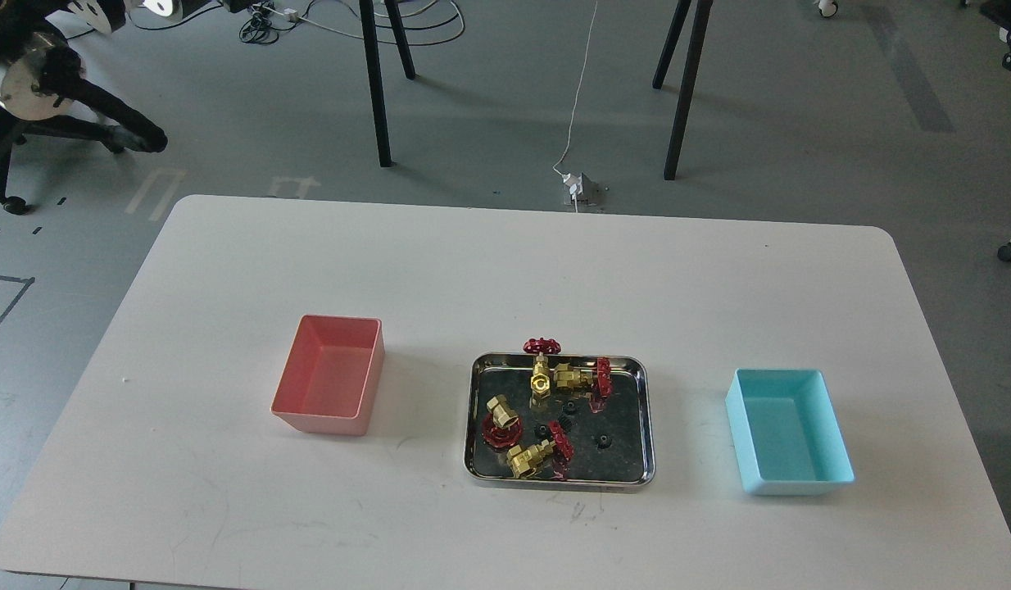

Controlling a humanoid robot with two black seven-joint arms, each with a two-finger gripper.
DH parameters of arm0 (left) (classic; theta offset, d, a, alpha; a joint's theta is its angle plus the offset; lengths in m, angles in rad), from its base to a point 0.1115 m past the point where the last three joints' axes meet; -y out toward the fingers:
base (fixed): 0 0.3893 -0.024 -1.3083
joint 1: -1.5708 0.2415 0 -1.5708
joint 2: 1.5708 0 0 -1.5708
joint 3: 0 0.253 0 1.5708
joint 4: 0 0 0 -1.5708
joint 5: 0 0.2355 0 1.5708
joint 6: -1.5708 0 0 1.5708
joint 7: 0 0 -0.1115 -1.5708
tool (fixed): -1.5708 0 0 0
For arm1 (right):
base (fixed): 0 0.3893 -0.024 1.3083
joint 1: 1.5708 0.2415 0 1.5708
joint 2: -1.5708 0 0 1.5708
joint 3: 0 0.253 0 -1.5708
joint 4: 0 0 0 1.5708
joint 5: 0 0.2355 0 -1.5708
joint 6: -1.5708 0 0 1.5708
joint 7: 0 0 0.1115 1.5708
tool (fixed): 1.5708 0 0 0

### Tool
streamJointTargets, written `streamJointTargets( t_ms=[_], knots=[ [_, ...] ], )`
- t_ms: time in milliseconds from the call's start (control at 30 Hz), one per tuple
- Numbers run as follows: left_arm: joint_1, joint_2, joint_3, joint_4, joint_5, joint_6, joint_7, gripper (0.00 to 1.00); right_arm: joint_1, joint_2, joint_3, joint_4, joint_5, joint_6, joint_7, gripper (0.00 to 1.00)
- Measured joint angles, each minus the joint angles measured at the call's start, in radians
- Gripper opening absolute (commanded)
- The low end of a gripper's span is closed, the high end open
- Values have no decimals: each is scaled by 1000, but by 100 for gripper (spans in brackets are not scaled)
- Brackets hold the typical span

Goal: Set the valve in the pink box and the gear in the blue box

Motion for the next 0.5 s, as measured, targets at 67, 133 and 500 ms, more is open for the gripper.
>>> streamJointTargets(
  t_ms=[67, 133, 500],
  knots=[
    [7, 0, -21, -5, 0, -12, -40, 100, 0, 1, 0, 2, 0, 0, -2, 99],
    [16, 0, -23, -10, 14, -20, -92, 100, 0, 0, 0, 5, 0, 0, -2, 99],
    [91, -23, -110, 94, 62, -161, -365, 100, 7, 0, 4, 10, -2, -3, 8, 99]
  ],
)
